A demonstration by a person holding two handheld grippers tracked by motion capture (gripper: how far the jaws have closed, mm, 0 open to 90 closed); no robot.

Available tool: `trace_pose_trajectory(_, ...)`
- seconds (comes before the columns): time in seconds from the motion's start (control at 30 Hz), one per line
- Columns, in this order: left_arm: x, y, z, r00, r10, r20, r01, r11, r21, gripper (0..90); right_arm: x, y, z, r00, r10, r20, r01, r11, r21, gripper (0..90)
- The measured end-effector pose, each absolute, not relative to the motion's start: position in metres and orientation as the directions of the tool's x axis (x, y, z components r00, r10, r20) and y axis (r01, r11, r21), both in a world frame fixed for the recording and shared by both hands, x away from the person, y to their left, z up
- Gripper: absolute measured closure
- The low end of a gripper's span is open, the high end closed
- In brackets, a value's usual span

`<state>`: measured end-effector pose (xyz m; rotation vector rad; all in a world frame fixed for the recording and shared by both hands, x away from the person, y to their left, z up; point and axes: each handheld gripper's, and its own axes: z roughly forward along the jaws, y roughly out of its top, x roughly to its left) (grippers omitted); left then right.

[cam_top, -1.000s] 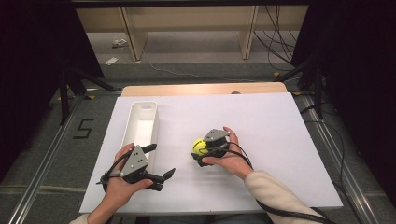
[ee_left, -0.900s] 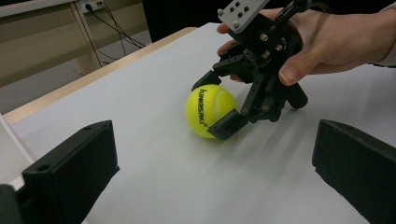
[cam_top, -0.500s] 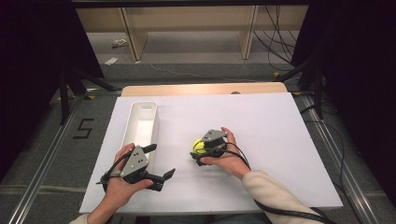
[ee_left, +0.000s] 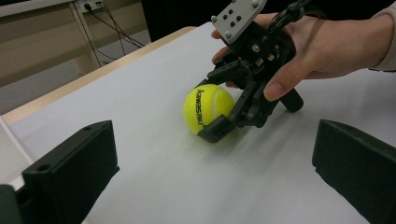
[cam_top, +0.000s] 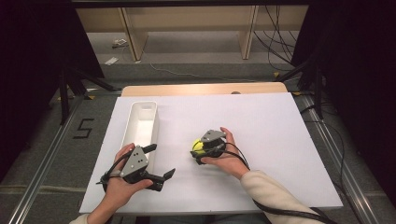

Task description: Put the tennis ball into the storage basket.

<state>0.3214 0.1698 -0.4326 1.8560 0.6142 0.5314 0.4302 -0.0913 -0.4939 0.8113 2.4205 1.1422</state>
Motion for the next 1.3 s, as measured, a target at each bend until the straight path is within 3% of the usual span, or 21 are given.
trace_pose_trajectory(1.3,0.321,0.17,-0.432,0.77,0.634,0.074,0.162,-0.306,0.938,0.0,0.432,-0.096,-0.475,-0.773,0.633,-0.044,0.333,0.464,0.821,26.2)
